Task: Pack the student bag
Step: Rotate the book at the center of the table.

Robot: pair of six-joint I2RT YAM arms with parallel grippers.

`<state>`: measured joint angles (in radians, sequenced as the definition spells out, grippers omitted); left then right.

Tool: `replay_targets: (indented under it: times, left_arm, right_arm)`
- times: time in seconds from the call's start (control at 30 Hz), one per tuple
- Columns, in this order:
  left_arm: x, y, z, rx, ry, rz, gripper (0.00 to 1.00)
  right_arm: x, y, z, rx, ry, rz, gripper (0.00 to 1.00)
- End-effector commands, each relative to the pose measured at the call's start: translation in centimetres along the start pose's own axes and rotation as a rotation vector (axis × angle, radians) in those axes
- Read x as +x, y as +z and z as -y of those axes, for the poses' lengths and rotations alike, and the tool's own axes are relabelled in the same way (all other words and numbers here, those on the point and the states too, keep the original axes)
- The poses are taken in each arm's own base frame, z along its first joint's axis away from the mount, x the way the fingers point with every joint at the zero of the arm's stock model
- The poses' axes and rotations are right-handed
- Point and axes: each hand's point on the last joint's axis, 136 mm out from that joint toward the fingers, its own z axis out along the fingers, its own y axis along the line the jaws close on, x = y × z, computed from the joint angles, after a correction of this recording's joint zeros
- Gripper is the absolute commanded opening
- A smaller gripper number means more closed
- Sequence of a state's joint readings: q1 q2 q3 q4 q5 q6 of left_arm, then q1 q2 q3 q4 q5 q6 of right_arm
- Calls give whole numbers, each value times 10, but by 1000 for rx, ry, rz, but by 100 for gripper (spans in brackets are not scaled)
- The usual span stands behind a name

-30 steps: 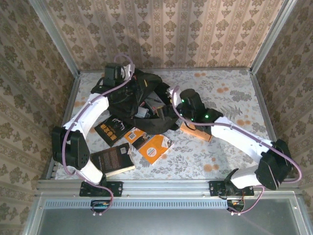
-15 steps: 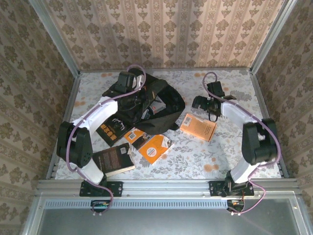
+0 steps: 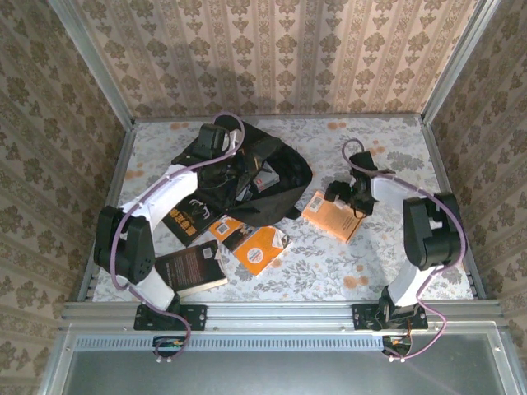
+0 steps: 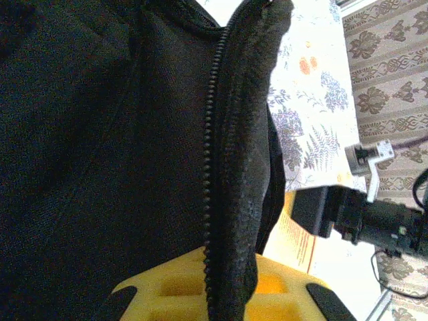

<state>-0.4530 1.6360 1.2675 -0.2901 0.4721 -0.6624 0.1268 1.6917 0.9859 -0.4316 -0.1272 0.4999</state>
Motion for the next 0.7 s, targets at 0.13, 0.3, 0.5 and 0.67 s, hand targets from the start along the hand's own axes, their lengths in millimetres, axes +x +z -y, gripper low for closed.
replay_targets:
  times: [0.13, 0.3, 0.5, 0.67]
  left_arm:
    - [-1, -11, -9, 30, -97, 12, 0]
    - [-6, -14, -16, 37, -140, 24, 0]
    - [-4, -8, -21, 54, -185, 5, 0]
    - [-4, -7, -20, 56, -186, 4, 0]
  right_arm:
    - [44, -26, -13, -193, 121, -13, 100]
    - [78, -42, -34, -307, 117, -30, 99]
    - [121, -40, -49, -348, 109, -79, 90]
    - [135, -39, -64, -394, 57, -116, 72]
